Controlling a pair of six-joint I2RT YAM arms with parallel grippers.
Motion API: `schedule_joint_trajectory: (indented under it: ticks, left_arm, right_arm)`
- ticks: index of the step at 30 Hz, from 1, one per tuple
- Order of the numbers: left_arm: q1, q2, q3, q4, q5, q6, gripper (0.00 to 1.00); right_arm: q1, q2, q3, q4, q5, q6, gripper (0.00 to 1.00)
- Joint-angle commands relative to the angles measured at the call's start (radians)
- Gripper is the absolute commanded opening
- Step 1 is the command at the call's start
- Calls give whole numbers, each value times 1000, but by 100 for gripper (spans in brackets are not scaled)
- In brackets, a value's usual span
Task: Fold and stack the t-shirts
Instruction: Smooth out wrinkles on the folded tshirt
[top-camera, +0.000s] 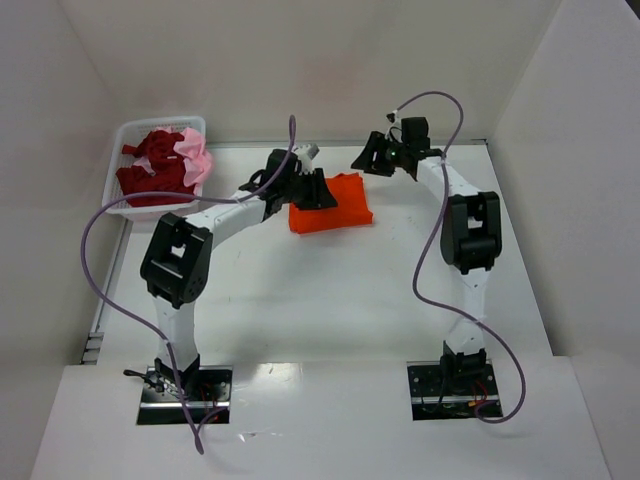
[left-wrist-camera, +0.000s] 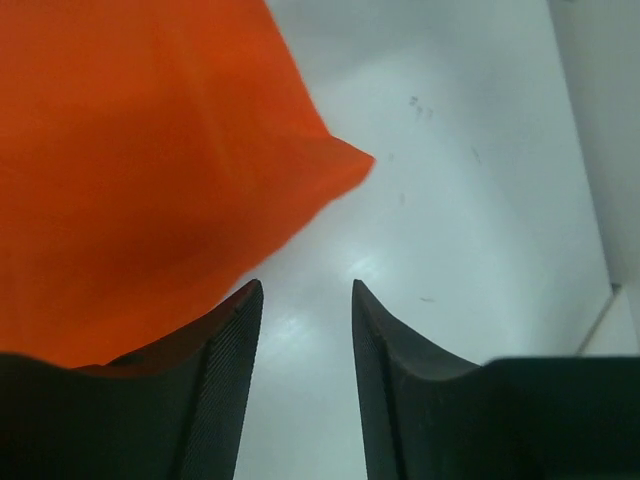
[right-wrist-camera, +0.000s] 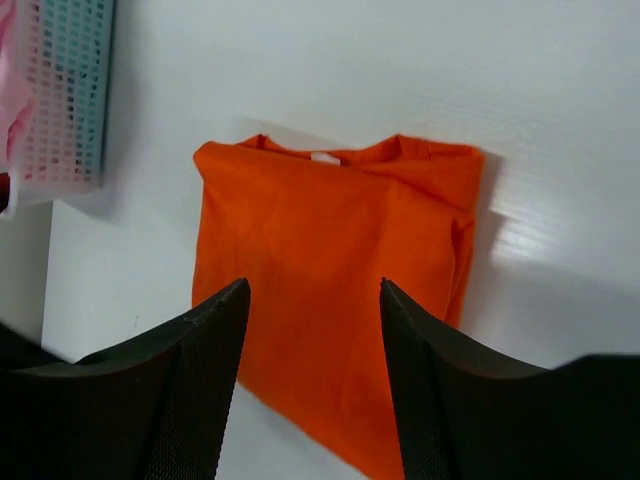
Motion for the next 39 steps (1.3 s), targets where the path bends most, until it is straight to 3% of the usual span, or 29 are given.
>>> schedule_joint_trajectory:
  ticks: [1,6,11,22,25,33,36,39]
  left_arm:
    - [2,62,34,10,-128,35,48]
    - [2,110,34,-1,-191,35,32]
    - [2,121,-6,-10,-223,-1,25]
    - [2,151,-6,-44,-201,-1,22]
    - [2,161,-6,-44,-180,9,22]
    - [2,179,-6,-53,-160,9,21]
    - [2,179,-6,-53,-160,9,21]
    - [2,179,-6,-62,-160,9,21]
  right_arm:
    - [-4,-119,-130,76,34,-39,61]
    - [-4,-102,-198,86,44,-68,56]
    - [-4,-13,-134,86,30,-68,48]
    - [-4,147,64,20,50,-68,42]
    - [-4,170,98,11,50,-68,35]
    - [-4,206,164,11,61,-68,4]
    - [-4,234,210,-32,61,-77,4]
    - [-4,234,219,-43,70,-77,18]
